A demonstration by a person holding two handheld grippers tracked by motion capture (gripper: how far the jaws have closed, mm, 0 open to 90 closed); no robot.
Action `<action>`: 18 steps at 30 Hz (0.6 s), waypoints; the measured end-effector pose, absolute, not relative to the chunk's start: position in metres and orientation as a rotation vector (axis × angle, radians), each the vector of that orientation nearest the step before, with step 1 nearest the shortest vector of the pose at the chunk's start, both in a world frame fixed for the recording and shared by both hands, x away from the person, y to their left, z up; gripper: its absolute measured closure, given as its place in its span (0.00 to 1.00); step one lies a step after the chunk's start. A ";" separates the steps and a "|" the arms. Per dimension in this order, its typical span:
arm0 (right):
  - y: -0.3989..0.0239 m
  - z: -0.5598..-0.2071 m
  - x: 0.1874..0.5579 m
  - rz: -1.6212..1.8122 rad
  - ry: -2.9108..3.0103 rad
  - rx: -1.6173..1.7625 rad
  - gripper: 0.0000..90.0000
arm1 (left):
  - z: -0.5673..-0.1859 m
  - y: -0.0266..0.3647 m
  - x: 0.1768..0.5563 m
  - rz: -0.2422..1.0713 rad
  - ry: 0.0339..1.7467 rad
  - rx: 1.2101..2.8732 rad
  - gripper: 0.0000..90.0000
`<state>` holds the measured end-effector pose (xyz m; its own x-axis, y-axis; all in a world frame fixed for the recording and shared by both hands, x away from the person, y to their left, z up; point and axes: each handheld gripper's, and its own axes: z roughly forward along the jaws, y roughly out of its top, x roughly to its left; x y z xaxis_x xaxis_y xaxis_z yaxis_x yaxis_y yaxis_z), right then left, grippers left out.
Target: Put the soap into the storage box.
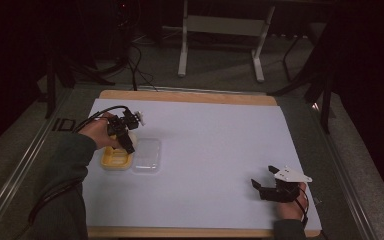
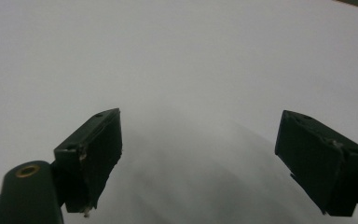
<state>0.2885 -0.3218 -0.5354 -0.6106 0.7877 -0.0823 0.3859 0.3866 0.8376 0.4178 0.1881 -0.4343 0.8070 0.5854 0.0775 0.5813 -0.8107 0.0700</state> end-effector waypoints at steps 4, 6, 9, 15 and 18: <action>-0.322 -0.535 0.288 1.130 2.175 1.006 0.16 | -0.438 0.194 0.418 0.145 0.966 2.946 0.26; -0.322 -0.535 0.288 1.130 2.175 1.005 0.16 | -0.441 0.197 0.419 0.139 0.986 2.939 0.26; -0.322 -0.535 0.288 1.130 2.174 1.004 0.16 | -0.443 0.200 0.419 0.136 1.001 2.934 0.26; -0.322 -0.535 0.288 1.128 2.175 1.003 0.16 | -0.451 0.208 0.417 0.153 1.012 2.944 0.26; -0.321 -0.535 0.288 1.127 2.175 1.002 0.16 | -0.456 0.214 0.417 0.160 1.025 2.955 0.26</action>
